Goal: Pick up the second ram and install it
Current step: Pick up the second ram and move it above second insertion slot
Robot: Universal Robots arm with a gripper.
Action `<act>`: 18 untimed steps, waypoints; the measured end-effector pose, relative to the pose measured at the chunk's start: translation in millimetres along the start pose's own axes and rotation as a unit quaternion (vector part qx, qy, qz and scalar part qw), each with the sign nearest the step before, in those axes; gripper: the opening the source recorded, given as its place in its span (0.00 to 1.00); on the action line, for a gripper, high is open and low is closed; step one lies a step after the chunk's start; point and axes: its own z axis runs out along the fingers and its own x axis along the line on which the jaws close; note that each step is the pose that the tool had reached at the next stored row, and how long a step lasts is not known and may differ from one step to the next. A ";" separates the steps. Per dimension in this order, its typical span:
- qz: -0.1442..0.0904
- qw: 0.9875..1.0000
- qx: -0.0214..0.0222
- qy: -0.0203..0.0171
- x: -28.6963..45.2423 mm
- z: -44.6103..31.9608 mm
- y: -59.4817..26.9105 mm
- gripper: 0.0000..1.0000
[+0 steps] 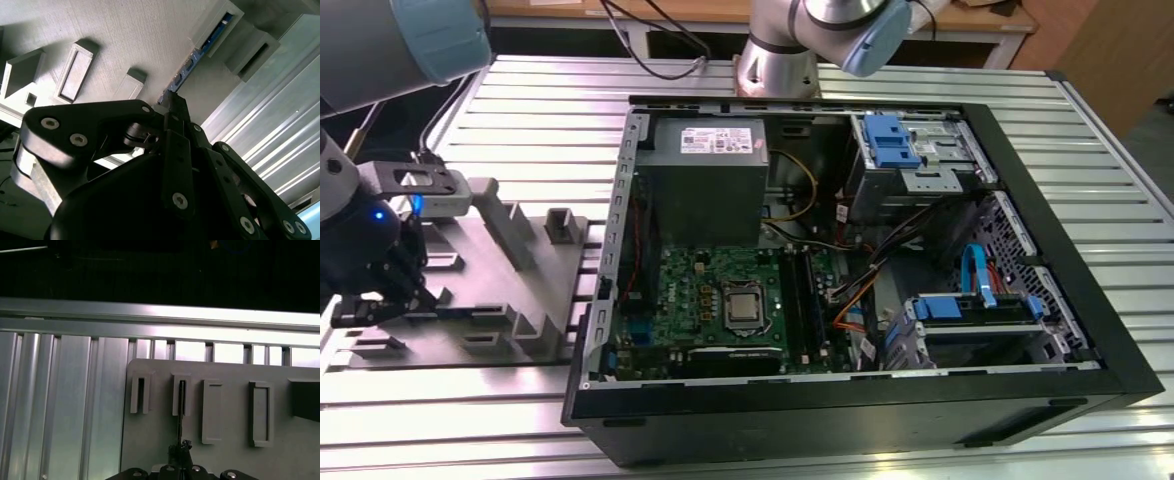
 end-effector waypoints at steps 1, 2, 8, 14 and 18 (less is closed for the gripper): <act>0.000 1.000 0.000 0.000 0.0 0.1 0.0 0.11; 0.000 1.000 0.000 0.000 0.0 0.0 0.0 0.11; 0.000 1.000 0.000 0.000 0.0 0.1 0.0 0.36; 0.000 1.000 0.000 0.000 0.1 3.8 -0.2 0.36; 0.000 1.000 0.000 0.000 0.0 9.9 -0.4 0.36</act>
